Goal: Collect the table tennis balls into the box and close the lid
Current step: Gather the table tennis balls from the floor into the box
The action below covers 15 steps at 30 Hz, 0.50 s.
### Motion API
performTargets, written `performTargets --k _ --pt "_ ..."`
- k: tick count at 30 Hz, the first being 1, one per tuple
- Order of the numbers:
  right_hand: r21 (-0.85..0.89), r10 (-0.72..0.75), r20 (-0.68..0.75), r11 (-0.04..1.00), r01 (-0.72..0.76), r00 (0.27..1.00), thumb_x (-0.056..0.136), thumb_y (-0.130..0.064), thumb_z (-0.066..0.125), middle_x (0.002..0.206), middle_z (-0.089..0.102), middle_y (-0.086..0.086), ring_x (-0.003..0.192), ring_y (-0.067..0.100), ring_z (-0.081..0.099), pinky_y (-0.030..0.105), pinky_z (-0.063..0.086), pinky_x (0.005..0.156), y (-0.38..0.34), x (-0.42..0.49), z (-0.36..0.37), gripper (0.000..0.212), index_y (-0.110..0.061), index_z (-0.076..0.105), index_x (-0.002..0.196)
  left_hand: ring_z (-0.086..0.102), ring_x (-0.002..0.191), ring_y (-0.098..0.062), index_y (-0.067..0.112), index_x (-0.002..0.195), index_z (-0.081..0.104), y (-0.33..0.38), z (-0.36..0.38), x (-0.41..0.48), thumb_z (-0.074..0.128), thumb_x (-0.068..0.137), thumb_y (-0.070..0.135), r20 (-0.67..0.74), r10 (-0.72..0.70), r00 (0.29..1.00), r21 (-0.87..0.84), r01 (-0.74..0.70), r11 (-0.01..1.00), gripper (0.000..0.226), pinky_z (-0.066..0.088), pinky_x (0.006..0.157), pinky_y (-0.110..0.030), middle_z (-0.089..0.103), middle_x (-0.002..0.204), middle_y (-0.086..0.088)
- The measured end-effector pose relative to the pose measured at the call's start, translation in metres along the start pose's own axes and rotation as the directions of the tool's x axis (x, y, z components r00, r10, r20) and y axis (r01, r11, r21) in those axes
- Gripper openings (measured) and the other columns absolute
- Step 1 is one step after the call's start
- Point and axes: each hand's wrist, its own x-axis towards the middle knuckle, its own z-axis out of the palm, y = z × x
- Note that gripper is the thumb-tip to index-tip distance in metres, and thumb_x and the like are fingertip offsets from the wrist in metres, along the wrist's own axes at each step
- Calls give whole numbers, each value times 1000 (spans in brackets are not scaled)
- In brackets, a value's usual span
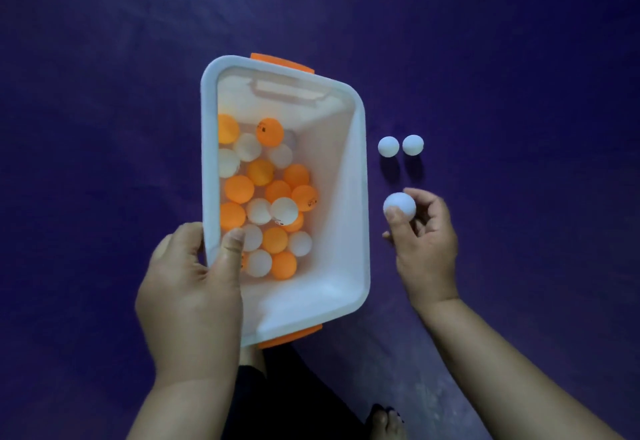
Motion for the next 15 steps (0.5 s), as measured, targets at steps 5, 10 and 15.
performTargets --k 5,10,15 --pt "-116 -320 220 929 351 921 79 -37 65 92 62 -1 67 8 53 19 48 67 -35 -14 8 26 -29 59 104 48 63 -10 16 78 58 0 7 -1 59 87 36 -14 74 997 58 -73 996 23 31 49 -25 51 72 3" --pt "-244 -220 -114 952 187 969 88 -21 58 80 61 -3 72 17 55 30 48 67 -13 53 5 3 -23 60 87 48 63 -12 14 78 57 -1 13 2 59 87 38 -11 104 995 54 -103 993 26 38 49 -31 51 72 1" --pt "-683 -116 -86 730 26 990 89 -13 50 119 56 6 94 20 59 34 48 85 20 144 -3 24 -16 61 110 48 62 -11 14 78 57 2 17 6 57 87 40 -16 100 995 64 -99 993 28 35 47 -27 50 71 1"
